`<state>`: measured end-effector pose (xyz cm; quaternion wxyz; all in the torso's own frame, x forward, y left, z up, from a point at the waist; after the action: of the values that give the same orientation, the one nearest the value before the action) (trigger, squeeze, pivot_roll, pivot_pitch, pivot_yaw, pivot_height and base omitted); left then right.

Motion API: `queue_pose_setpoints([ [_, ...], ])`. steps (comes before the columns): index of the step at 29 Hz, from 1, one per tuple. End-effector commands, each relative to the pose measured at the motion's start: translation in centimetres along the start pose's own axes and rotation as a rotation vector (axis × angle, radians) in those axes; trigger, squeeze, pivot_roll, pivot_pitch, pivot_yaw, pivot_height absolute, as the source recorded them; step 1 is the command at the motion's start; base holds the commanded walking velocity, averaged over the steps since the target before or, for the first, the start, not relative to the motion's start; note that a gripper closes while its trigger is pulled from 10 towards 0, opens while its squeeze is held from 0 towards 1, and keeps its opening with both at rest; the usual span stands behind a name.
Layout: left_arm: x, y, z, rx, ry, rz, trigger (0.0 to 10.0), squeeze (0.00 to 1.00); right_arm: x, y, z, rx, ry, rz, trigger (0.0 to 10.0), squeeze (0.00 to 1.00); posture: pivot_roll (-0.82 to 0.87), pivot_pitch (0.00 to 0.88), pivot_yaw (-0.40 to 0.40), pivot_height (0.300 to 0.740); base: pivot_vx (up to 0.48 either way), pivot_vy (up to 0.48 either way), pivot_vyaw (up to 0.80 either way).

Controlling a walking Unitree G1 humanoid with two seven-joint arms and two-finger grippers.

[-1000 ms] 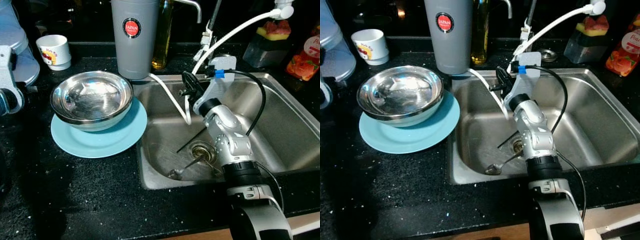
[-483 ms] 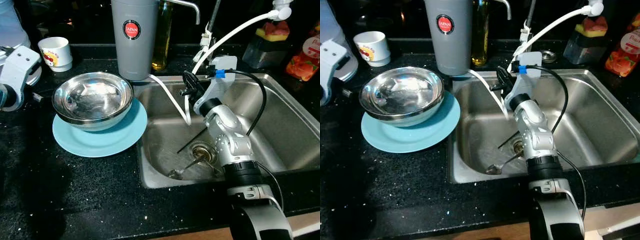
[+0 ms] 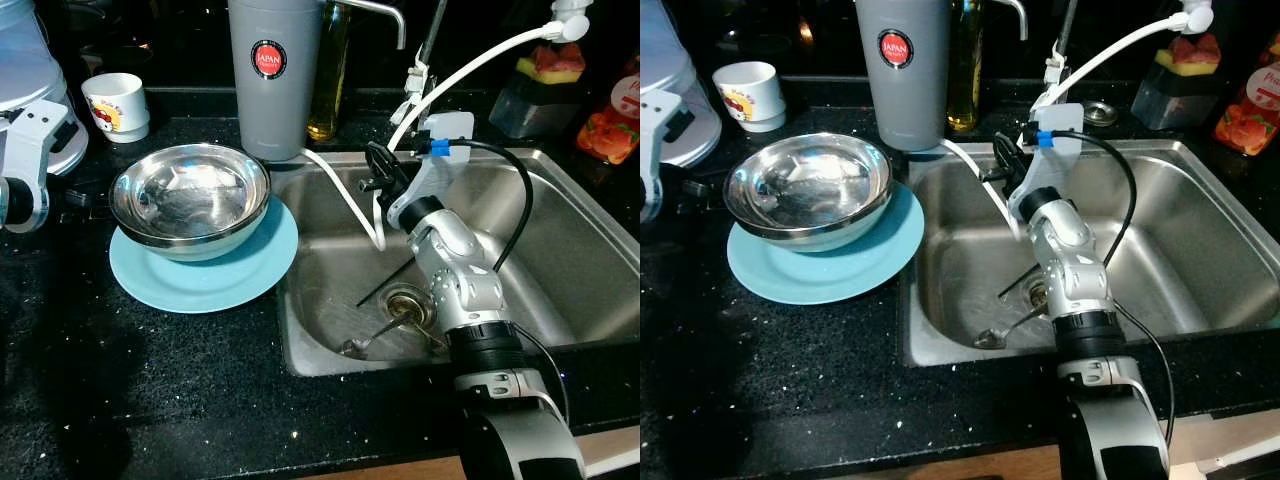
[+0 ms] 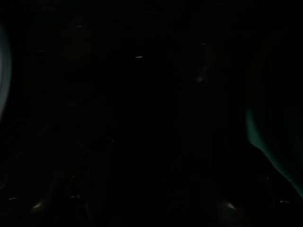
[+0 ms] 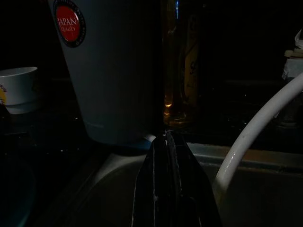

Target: Kitchen organization

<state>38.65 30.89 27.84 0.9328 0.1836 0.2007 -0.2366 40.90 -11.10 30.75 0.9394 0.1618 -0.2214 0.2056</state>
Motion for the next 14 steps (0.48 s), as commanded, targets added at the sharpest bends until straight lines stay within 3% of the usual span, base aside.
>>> queue_pose_setpoints([
  [1, 1.0, -1.2, -2.4, -0.058, 0.072, -0.073, 10.0, 0.0, 0.0, -0.2, 0.2, -0.006, -0.01, -0.002, 10.0, 0.0, -0.03, 0.148, -0.02, 0.74, 0.0, 0.0, 0.0],
  [3, 1.0, -1.1, -2.2, -0.023, 0.059, -0.058, 10.0, 0.0, 0.0, -0.1, 0.2, -0.006, -0.01, -0.001, 10.0, 0.0, -0.03, 0.146, -0.021, 0.74, 0.0, 0.0, 0.0],
  [5, 1.0, 0.3, -1.0, 0.035, -0.007, 0.076, 10.0, 0.0, 0.0, -0.1, 0.2, -0.005, -0.01, 0.0, 10.0, 0.0, -0.03, 0.145, -0.021, 0.74, 0.0, 0.0, 0.0],
  [6, 1.0, 0.3, -1.0, 0.035, -0.007, 0.076, 10.0, 0.0, 0.0, -0.1, 0.2, -0.005, -0.01, 0.0, 10.0, 0.0, -0.03, 0.145, -0.021, 0.74, 0.0, 0.0, 0.0],
  [8, 0.6, 1.8, -0.9, 0.125, -0.001, 0.221, 10.0, 0.0, 0.0, -0.1, 0.2, -0.003, -0.01, 0.0, 10.0, 0.0, -0.03, 0.145, -0.024, 0.74, 0.0, 0.0, 0.0],
  [10, 0.3, 2.5, -0.8, 0.186, -0.011, 0.286, 10.0, 0.0, 0.1, 0.0, 0.1, 0.0, -0.01, 0.0, 10.0, 0.0, -0.03, 0.148, -0.023, 0.74, 0.0, 0.0, 0.0],
  [14, -0.4, 3.6, -0.4, 0.219, -0.028, 0.4, 10.0, 0.0, 0.1, 0.1, 0.0, 0.006, -0.008, 0.0, 10.0, 0.0, -0.03, 0.152, -0.025, 0.74, 0.0, 0.0, 0.0],
])
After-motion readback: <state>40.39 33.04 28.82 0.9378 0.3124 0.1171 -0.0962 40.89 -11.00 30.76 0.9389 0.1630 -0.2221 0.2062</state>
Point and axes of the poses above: a point about 5 cm out from each wrist's last joint towards the gripper, its own x axis pointing out of the wrist towards the gripper, its own z axis along the axis of the wrist's last joint, y = z × x, the point moved 4 cm from there along x, pointing out of the wrist towards the gripper, and after that the axes turned 14 degrees about x, right-handed, at the moved point
